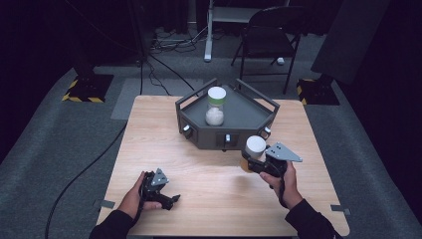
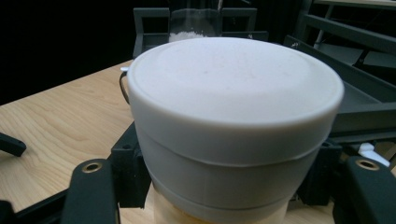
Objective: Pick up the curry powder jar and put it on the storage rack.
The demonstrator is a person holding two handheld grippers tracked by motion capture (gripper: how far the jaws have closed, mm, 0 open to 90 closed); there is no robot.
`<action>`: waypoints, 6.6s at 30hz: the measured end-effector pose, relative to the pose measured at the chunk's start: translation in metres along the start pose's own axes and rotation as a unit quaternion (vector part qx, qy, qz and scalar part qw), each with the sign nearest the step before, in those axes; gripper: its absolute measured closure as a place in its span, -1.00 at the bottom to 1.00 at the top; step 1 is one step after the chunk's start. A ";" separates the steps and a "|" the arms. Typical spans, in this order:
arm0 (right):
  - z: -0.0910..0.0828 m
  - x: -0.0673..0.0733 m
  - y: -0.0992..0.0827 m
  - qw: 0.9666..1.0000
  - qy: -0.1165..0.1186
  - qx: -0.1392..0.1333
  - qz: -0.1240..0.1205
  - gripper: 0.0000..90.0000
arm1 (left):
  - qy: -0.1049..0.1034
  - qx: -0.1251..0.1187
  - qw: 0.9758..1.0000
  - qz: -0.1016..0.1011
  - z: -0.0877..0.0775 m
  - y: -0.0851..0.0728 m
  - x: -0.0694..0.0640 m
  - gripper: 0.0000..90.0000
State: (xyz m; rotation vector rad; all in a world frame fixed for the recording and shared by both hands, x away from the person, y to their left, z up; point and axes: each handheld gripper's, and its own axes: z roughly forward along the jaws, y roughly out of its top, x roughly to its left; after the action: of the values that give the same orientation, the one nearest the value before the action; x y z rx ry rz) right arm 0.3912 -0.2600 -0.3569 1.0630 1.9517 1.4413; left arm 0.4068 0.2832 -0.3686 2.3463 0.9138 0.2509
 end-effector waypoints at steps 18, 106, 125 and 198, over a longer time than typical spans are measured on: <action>0.007 -0.005 0.035 1.000 -0.016 -0.001 0.003 -0.24 | 0.000 0.000 1.000 0.000 0.000 0.000 0.000 -0.99; 0.120 -0.028 0.106 0.996 -0.094 0.012 0.001 -0.25 | -0.003 0.000 1.000 0.004 0.000 0.000 0.001 -0.99; 0.123 -0.036 0.094 0.996 -0.088 0.010 0.027 -0.25 | -0.003 0.000 1.000 0.005 0.000 0.000 0.002 -0.99; 0.068 -0.015 0.054 0.997 -0.060 -0.004 -0.055 -0.87 | -0.004 0.000 1.000 0.005 0.000 0.000 0.002 -0.99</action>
State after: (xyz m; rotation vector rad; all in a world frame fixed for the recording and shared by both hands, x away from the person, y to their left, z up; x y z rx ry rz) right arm 0.4674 -0.2260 -0.3286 0.9977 1.8873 1.2947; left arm 0.4076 0.2847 -0.3687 2.3500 0.8990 0.2462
